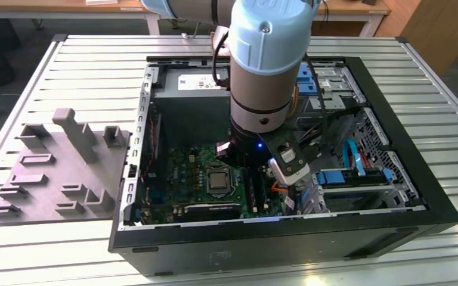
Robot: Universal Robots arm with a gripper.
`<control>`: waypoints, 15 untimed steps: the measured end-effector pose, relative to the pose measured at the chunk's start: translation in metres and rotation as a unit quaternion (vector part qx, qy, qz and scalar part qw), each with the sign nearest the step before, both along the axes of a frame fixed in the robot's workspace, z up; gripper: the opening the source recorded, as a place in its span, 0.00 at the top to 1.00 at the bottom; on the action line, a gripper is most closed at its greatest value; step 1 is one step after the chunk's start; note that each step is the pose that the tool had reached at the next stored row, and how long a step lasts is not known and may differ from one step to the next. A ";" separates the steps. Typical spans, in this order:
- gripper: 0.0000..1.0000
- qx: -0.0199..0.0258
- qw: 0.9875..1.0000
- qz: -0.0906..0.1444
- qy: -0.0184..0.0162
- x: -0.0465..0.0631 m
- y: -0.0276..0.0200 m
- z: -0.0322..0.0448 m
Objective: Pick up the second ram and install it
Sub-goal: 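Insert the second ram into the second slot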
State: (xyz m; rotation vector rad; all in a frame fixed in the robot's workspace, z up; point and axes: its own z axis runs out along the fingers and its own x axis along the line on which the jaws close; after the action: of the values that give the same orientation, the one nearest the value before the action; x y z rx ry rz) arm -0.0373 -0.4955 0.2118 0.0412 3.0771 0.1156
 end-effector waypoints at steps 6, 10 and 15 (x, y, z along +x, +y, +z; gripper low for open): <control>0.82 0.000 1.000 0.000 0.000 0.000 0.0000 0.0008; 0.82 0.000 1.000 0.000 0.000 0.000 0.0000 0.0101; 0.82 0.000 1.000 0.000 0.000 0.000 0.0000 0.0219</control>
State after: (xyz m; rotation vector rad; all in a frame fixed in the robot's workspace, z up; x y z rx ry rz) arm -0.0374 -0.4955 0.2337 0.0413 3.0773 0.1156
